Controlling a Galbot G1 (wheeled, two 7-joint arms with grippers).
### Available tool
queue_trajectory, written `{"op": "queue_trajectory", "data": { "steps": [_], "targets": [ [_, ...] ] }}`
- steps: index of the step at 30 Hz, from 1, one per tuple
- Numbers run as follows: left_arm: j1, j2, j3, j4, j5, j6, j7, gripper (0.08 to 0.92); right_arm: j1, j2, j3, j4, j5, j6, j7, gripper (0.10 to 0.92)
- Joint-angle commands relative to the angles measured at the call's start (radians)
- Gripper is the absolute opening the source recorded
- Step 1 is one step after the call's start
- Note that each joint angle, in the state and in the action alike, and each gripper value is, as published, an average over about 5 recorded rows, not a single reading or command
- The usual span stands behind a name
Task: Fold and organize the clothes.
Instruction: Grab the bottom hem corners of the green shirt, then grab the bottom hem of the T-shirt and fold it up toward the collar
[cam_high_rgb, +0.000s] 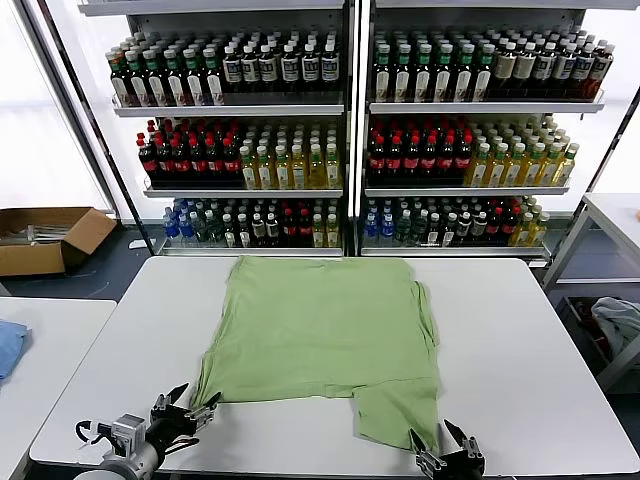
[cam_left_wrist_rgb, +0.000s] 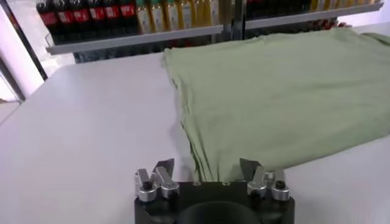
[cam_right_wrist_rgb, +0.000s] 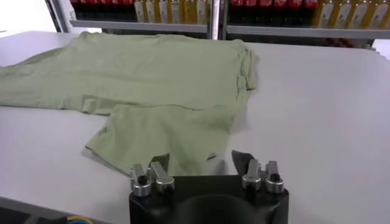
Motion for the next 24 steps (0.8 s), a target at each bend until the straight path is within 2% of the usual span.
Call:
{"op": "queue_trajectory", "data": {
  "steps": [1,12,17,24],
  "targets": [
    [-0.008,-0.01,0.026,0.04,0.005,0.012,-0.009,0.498,0.002,0.005,-0.008,-0.009,-0.001,-0.008,0.005,0.426],
    [0.001,-0.019,0.032,0.038,0.002,0.011,-0.015,0.195,0.001,0.042,0.005,-0.008,-0.005,0.019,-0.03,0.124],
    [0.011,-0.035,0.029,0.008,0.0,0.004,-0.022,0.103,0.001,0.044,0.016,-0.007,0.004,0.062,-0.057,0.106],
    [0.056,-0.055,-0.016,-0.092,0.014,-0.008,-0.04,0.094,-0.058,0.06,0.046,0.017,0.026,0.152,-0.142,0.106]
  ]
}}
